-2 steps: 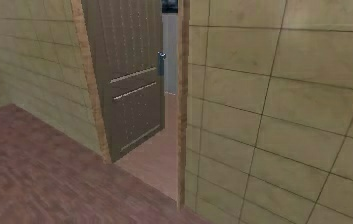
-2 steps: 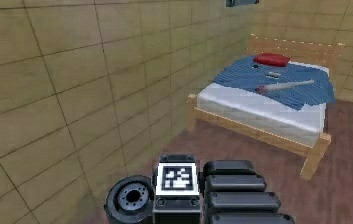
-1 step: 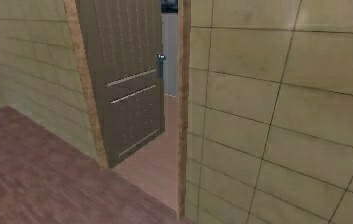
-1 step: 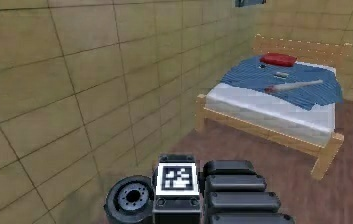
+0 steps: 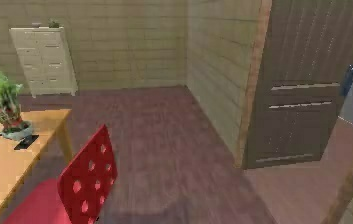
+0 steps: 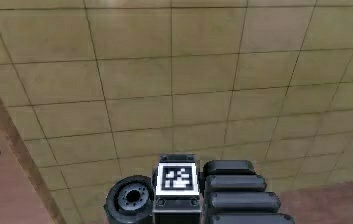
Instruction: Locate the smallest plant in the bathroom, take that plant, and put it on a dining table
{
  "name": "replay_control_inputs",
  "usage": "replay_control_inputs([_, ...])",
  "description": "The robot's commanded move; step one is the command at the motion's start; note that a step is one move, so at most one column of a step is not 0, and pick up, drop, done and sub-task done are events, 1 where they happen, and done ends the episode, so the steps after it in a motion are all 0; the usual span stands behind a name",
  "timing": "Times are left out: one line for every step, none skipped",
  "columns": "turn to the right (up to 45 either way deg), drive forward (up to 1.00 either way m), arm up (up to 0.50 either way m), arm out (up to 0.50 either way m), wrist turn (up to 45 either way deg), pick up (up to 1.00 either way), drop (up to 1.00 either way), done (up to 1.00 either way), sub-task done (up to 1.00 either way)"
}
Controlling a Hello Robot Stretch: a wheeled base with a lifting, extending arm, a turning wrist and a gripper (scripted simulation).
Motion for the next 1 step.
replay_control_inputs([-45.0,0.00,0.00,0.00,0.0,0.00,0.00,0.00,0.00])
